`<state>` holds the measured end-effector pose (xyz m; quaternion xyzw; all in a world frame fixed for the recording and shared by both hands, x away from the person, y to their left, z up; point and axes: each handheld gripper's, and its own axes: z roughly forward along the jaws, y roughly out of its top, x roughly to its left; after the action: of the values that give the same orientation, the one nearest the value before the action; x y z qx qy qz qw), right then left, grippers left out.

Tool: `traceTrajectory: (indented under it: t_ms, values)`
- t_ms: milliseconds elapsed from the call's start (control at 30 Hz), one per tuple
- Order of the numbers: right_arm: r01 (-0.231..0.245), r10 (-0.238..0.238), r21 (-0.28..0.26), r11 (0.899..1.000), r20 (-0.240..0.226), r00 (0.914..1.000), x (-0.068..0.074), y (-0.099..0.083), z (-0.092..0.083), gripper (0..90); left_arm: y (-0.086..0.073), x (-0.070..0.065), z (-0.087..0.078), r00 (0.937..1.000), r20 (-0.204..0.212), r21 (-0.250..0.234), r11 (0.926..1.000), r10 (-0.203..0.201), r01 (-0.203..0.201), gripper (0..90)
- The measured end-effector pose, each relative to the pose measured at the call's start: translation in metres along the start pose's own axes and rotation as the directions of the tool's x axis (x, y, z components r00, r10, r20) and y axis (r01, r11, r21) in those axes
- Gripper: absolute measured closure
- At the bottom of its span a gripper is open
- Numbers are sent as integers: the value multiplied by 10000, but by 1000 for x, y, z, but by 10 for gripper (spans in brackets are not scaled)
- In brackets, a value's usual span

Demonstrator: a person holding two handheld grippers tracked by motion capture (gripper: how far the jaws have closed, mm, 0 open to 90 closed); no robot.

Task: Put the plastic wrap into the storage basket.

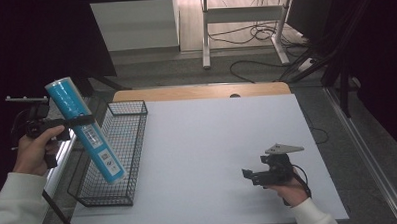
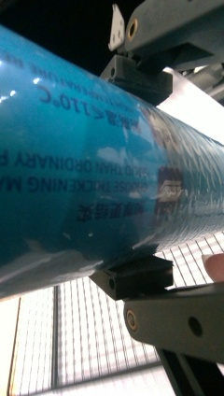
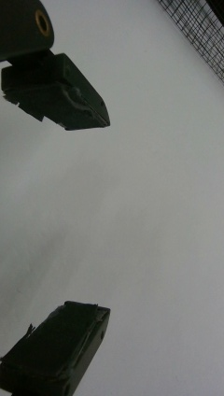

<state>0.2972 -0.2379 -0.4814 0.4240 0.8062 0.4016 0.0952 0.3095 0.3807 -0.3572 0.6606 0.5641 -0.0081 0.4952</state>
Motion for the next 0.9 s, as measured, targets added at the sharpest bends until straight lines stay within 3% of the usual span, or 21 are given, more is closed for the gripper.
traceTrajectory:
  t_ms: [433, 900]
  values:
    - [-61, 61, 3, 10000, 67, 10000, -2, 0, 1, 83, -8, 19, 11, 9939, -1095, 805, 9967, 159, -71, 320]
    - [-70, 70, 59, 10000, 76, 9999, -2, 0, 1, 83, -14, 23, 25, 9917, -1219, 1689, 9855, 399, -189, 320]
